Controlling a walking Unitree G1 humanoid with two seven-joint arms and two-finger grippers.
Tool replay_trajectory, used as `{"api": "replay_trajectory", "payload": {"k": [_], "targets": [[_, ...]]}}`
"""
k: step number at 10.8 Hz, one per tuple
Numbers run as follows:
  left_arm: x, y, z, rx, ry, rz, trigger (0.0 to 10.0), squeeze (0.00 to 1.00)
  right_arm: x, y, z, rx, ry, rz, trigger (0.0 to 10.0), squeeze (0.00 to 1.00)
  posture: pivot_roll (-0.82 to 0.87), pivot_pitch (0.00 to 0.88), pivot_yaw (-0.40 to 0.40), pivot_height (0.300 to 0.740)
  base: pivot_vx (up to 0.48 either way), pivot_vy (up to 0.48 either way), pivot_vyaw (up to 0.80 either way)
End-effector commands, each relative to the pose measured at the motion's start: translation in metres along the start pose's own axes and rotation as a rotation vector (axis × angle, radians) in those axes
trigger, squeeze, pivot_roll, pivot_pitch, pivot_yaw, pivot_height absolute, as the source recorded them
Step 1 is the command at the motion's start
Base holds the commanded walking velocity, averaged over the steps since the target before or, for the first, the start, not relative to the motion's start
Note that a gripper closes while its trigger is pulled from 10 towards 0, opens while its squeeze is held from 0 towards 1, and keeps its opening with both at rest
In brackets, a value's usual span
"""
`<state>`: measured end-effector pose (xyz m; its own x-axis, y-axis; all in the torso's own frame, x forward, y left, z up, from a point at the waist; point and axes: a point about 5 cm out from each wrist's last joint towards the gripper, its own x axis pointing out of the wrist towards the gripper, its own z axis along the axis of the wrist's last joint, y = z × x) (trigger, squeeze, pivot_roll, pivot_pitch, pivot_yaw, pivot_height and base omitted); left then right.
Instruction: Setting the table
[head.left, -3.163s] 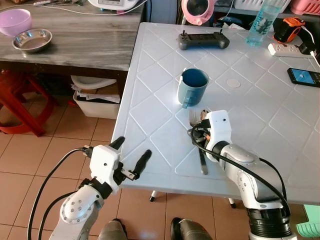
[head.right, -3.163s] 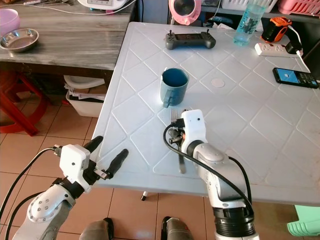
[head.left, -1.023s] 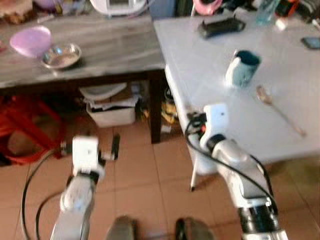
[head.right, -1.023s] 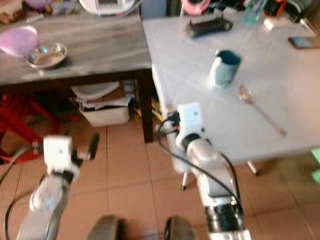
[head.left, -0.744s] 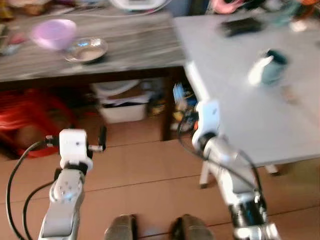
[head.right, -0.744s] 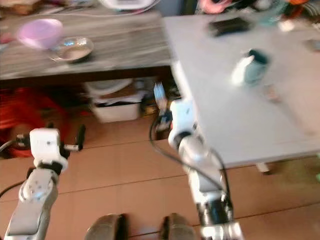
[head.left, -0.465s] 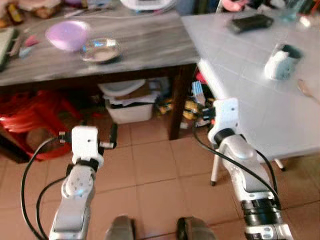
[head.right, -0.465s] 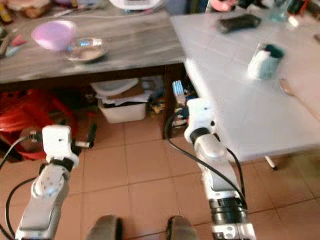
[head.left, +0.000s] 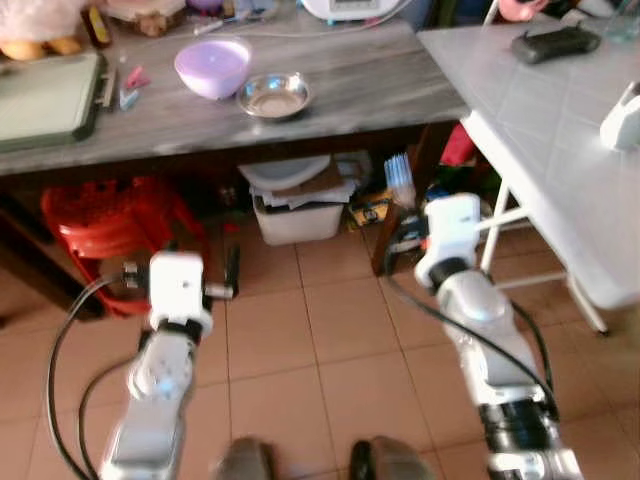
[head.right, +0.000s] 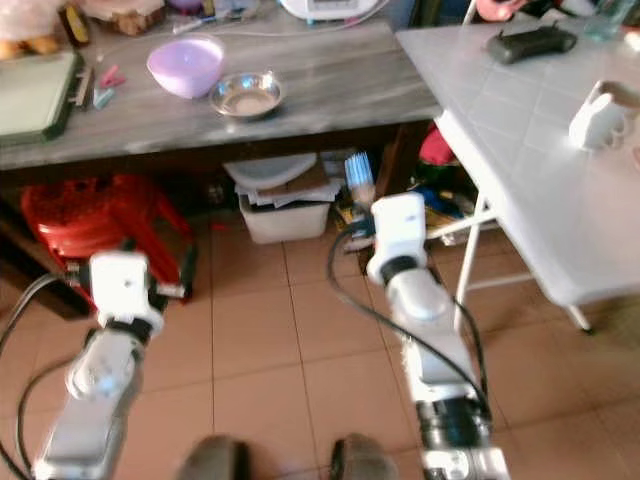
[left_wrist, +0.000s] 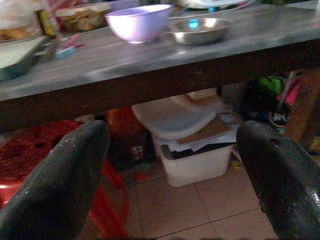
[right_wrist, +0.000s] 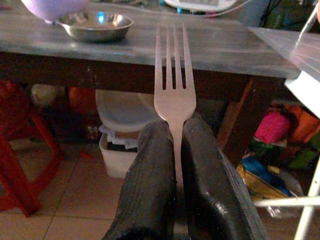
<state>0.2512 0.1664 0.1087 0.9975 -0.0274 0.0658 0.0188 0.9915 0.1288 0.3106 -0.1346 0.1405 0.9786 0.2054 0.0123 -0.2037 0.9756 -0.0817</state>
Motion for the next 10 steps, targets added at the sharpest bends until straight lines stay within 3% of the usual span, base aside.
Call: {"api": "replay_trajectory", "payload": {"k": [1,2,4,7,10], "targets": [[0.000,-0.002,0.004,0.005,-0.017,-0.005,10.0,0.00,0.004,0.002,0.009,-0.025,-0.037,0.000,10.0,0.00,0.04,0.131,0.002,0.740,0.480,0.000,0.00],[-0.002,-0.006,0.004,-0.009,-0.022,-0.014,10.0,0.00,0.005,0.002,0.008,-0.045,-0.032,-0.034,10.0,0.00,0.03,0.132,0.002,0.740,0.465,0.000,0.00],[-0.007,-0.015,0.003,-0.035,-0.017,-0.033,10.0,0.00,0.006,0.008,0.005,-0.064,-0.031,0.014,10.0,0.00,0.04,0.131,0.002,0.740,0.394,-0.161,0.00],[-0.013,-0.020,0.001,-0.021,-0.017,-0.070,10.0,0.00,0.004,0.007,0.002,-0.102,-0.012,-0.021,10.0,0.00,0.04,0.132,0.004,0.740,0.097,0.000,0.00],[-0.012,-0.022,0.005,-0.008,-0.035,-0.078,10.0,0.00,0.004,0.004,0.008,-0.063,-0.060,-0.036,10.0,0.00,0.04,0.134,0.006,0.740,0.346,-0.329,0.00]]}}
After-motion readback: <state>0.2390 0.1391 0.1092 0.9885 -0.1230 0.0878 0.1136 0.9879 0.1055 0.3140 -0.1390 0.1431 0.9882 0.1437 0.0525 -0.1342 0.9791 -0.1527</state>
